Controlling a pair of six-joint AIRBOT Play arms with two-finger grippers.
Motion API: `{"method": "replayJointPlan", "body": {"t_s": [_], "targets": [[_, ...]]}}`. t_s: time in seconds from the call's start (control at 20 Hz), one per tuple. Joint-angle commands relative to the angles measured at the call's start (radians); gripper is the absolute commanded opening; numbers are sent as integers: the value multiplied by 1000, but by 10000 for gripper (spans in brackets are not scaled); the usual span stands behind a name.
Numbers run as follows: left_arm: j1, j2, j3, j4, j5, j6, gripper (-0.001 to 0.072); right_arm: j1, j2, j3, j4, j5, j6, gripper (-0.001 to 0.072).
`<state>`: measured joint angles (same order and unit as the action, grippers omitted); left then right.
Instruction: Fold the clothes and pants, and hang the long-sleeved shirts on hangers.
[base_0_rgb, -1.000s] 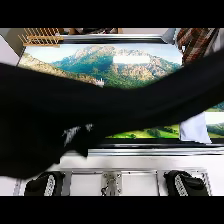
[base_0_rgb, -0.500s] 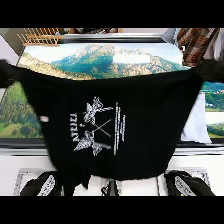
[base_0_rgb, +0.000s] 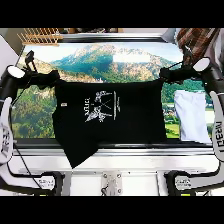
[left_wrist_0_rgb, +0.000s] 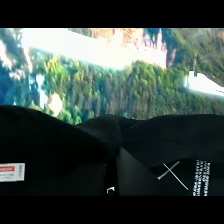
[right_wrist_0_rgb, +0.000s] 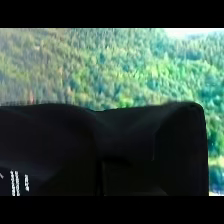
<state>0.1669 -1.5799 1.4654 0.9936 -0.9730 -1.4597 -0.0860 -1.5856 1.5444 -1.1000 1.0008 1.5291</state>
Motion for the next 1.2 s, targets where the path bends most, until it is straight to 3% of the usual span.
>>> {"method": "replayJointPlan", "body": {"t_s": [0.0,0.25,0.65,1.15], "targets": [[6,-125,117,1,-5,6,8,2,-55,18,15,-112,24,9],[67,-90,131,1,-82,11,8,6,-20,6,-118,-50,84,9],[72,58,-223,8,11,68,8,58,68,-206,-216,-51,98,9],[72,86,-440,5,34,84,8,84,92,-403,-166,-48,121,21]]}}
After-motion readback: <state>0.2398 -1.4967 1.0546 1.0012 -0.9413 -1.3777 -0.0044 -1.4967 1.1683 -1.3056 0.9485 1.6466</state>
